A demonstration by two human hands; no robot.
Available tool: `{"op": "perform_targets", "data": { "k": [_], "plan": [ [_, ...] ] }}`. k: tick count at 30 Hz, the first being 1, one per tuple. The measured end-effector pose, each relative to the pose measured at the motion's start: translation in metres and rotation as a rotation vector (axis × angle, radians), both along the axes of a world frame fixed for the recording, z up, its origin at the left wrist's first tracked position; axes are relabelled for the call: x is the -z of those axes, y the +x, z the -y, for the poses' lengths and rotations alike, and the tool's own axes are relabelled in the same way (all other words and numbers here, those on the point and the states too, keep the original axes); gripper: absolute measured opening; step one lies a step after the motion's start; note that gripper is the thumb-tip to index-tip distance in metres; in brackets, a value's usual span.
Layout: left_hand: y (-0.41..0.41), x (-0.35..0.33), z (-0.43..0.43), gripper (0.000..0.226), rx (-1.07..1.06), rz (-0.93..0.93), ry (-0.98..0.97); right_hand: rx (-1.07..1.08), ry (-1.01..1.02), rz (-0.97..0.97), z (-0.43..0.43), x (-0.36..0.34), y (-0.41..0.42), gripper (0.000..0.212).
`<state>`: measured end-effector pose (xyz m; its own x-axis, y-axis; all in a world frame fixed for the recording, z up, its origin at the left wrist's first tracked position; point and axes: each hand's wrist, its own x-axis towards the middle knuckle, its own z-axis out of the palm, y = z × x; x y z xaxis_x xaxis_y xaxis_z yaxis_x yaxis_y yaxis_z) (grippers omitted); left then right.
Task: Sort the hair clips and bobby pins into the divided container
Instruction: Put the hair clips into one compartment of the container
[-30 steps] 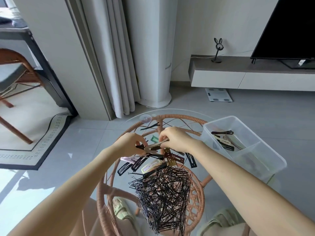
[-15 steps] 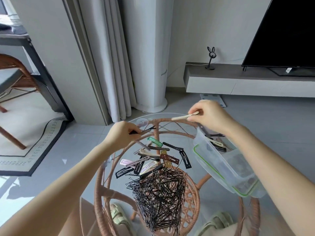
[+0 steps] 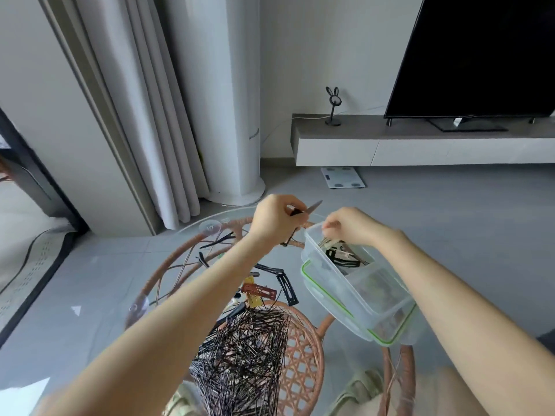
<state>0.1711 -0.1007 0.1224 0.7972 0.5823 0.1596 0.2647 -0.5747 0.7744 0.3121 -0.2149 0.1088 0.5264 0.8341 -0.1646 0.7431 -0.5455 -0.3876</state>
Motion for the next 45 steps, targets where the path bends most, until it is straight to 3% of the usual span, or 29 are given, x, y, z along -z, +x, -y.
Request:
{"op": "perform_targets", "data": {
  "k": [4, 10, 15, 18, 21, 23, 27, 30, 34, 36, 40, 45],
  "plan": [
    [0.039, 0.005, 0.027, 0.019, 0.024, -0.074, -0.059, 0.134, 0.146, 0.012, 0.023, -0.002, 0.019, 0.027],
    [0.064, 0.005, 0.051, 0.026, 0.253, -0.380, -0.088, 0.346, 0.370, 0.051, 0.060, -0.010, 0.042, 0.028],
    [0.037, -0.006, 0.020, 0.025, 0.126, -0.249, -0.031, 0.279, 0.442, 0.083, 0.054, -0.022, 0.013, 0.023],
    [-0.005, -0.001, -0.020, 0.025, 0.028, -0.347, 0.077, 0.068, 0.417, 0.009, 0.032, -0.027, -0.035, 0.015],
    [-0.061, 0.020, -0.062, 0.028, -0.003, -0.518, 0.201, -0.212, 0.177, -0.063, 0.007, -0.017, -0.080, 0.043],
    [-0.094, 0.036, -0.080, 0.045, -0.009, -0.628, 0.274, -0.338, 0.027, -0.051, -0.012, 0.001, -0.096, 0.068],
    [-0.137, 0.061, -0.092, 0.088, 0.069, -0.719, 0.200, -0.305, -0.127, -0.051, -0.065, 0.043, -0.107, 0.107],
    [-0.148, 0.073, -0.085, 0.110, 0.075, -0.830, 0.208, -0.312, -0.200, -0.078, -0.100, 0.056, -0.116, 0.117],
    [-0.153, 0.081, -0.081, 0.087, 0.033, -0.790, 0.269, -0.451, -0.333, 0.104, -0.126, 0.059, -0.135, 0.115],
    [-0.155, 0.077, -0.083, 0.065, 0.030, -0.736, 0.240, -0.469, -0.298, 0.155, -0.131, 0.058, -0.140, 0.099],
    [-0.157, 0.069, -0.089, 0.031, 0.081, -0.716, 0.176, -0.425, -0.149, -0.026, -0.131, 0.061, -0.144, 0.059],
    [-0.161, 0.064, -0.092, 0.023, 0.071, -0.664, 0.019, -0.361, -0.037, -0.182, -0.120, 0.061, -0.144, 0.051]
  ]
}}
